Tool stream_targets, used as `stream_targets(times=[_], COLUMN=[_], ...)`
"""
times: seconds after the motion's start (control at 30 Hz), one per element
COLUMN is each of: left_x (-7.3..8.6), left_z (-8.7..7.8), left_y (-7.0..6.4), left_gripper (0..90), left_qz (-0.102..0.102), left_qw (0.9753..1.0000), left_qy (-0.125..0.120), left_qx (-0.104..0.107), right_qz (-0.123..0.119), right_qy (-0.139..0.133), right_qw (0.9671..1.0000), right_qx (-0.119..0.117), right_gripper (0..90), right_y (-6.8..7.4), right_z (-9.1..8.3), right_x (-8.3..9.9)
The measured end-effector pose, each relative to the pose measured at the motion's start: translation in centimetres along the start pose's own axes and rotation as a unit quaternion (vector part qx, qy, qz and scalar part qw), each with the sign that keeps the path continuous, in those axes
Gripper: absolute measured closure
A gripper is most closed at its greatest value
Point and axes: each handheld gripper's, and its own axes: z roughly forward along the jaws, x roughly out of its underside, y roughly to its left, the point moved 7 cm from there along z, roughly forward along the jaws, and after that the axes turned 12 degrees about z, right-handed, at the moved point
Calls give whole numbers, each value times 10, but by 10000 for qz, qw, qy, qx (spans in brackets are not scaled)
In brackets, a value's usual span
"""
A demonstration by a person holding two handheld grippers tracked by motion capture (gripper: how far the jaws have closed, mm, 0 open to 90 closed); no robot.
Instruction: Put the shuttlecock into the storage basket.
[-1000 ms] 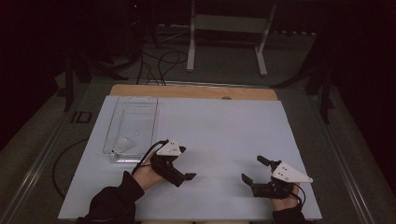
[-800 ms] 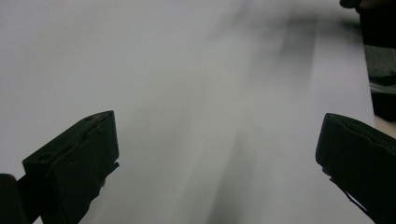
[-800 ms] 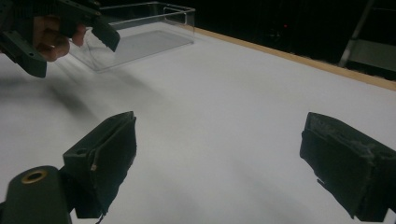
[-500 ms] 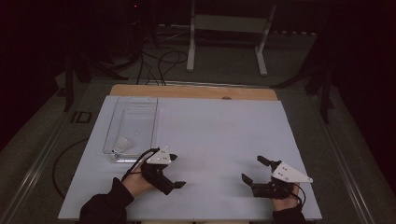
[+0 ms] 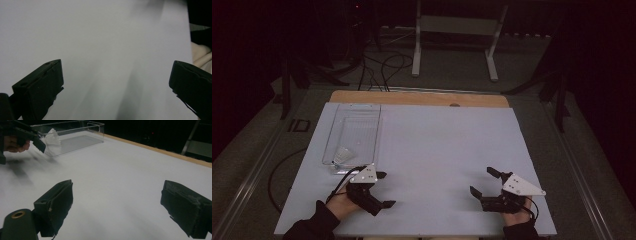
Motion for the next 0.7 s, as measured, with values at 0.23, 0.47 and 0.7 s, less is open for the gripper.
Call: stream_targets(times=[0.23,0.47,0.7], left_x=[0,43,53], left_z=[0,-46,-54], left_y=[0,7,8], left_gripper=[0,0,0], left_qz=[0,-383,-747], left_qw=[10000,9971,9943], left_qy=[0,22,-168], left_qx=[0,-664,-742], right_qz=[0,4,3], right_qy=[0,25,37], right_qw=[10000,10000,10000], right_qx=[0,4,-10], right_gripper=[108,108,108], right_y=[0,1,1], right_z=[0,1,2], right_x=[0,1,1])
